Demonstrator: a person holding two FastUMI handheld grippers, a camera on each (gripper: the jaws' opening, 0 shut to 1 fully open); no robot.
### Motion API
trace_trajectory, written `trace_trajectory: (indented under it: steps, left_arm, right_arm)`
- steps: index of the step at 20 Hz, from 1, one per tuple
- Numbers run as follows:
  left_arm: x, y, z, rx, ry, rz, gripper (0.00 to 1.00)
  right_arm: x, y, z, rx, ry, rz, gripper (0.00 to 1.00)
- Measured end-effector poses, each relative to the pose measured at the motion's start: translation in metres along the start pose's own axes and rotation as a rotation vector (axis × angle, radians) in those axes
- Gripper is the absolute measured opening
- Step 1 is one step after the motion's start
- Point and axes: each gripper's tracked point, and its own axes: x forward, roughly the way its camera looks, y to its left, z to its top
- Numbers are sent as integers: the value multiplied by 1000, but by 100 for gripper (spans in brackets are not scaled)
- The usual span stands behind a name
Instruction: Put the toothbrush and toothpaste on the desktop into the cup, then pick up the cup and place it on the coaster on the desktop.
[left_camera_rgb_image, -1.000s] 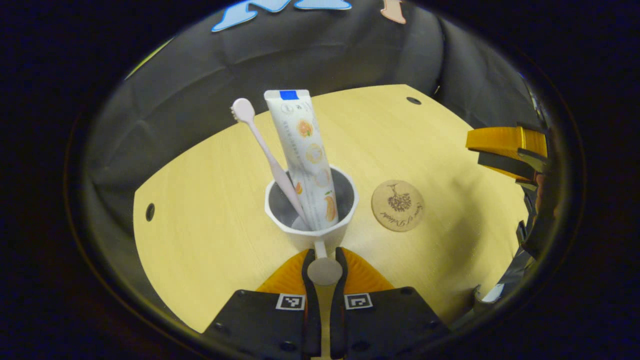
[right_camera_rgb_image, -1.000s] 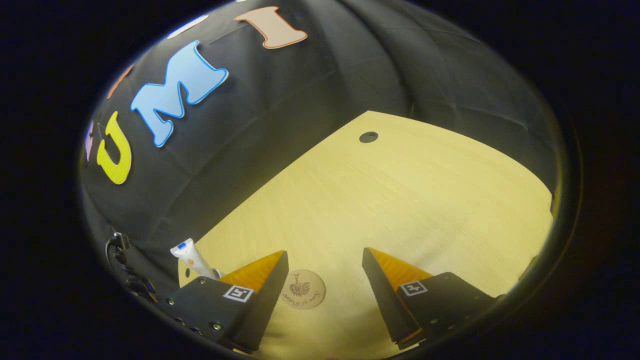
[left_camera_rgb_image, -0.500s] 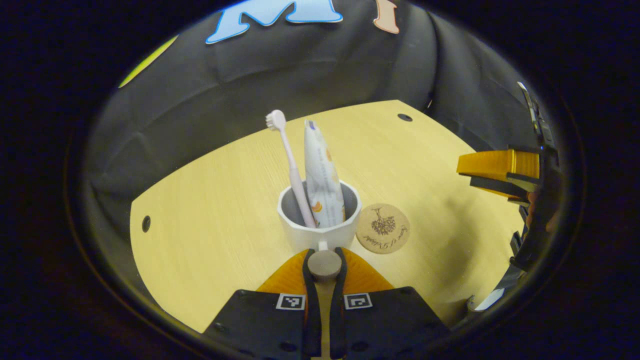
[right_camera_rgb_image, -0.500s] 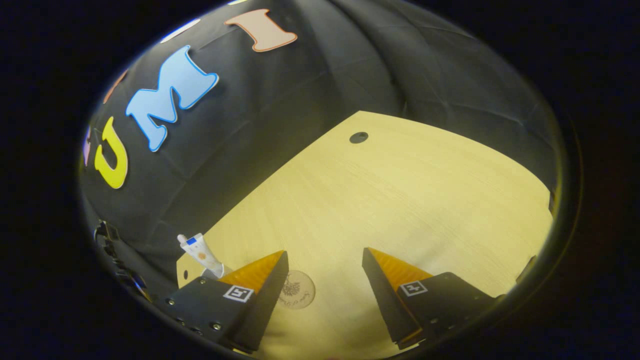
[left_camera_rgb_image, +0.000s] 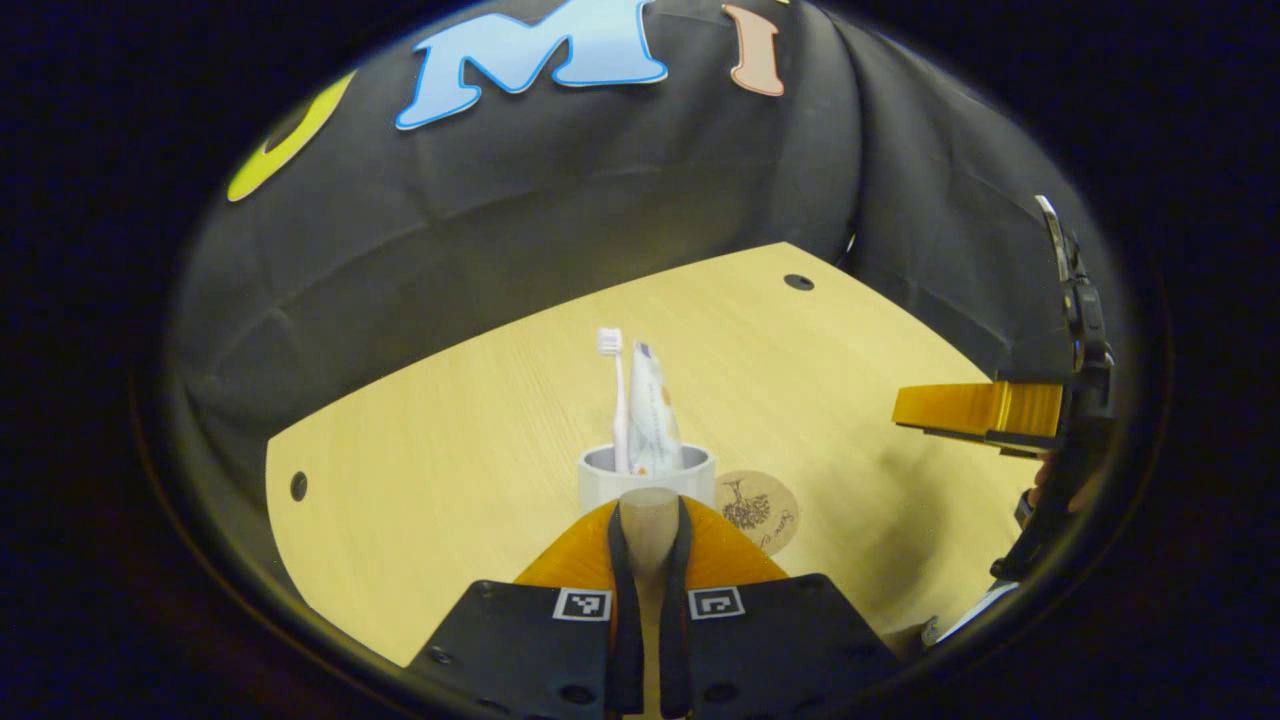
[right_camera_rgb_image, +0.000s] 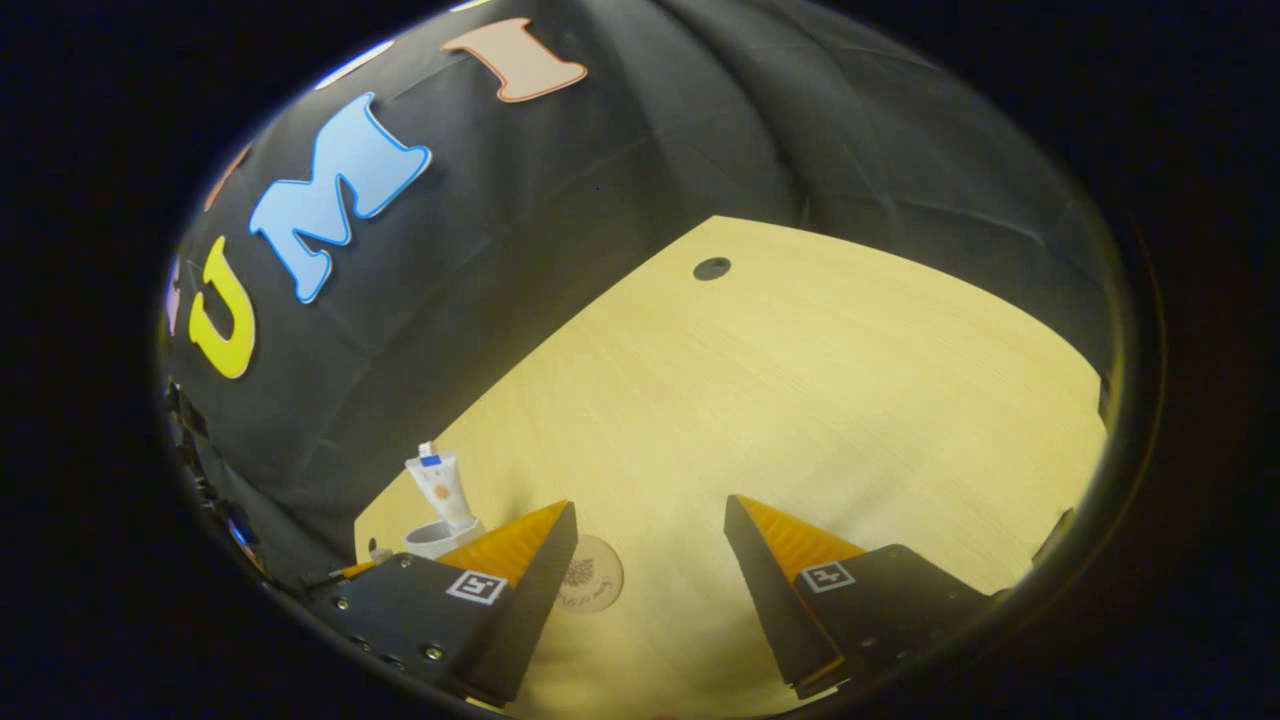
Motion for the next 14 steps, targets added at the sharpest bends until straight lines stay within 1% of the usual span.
trace_trajectory:
  steps: [4,7,10,11,14]
  left_arm:
    - [2,-10,11,7,-24,-13,13]
    - [1,-21,28,8,-51,-29,13]
    - [10,-35,41,21,-73,-44,13]
    - [14,-40,45,26,-76,-47,20]
    - [26,-54,55,33,-89,-64,20]
  right_arm:
    - [0,-9,0,8,2,-9,90]
    - [0,-13,0,20,6,-9,90]
    - [-3,-17,3,19,5,-10,90]
    - [-4,-20,5,17,4,-12,90]
    - [-7,-29,8,21,4,-23,90]
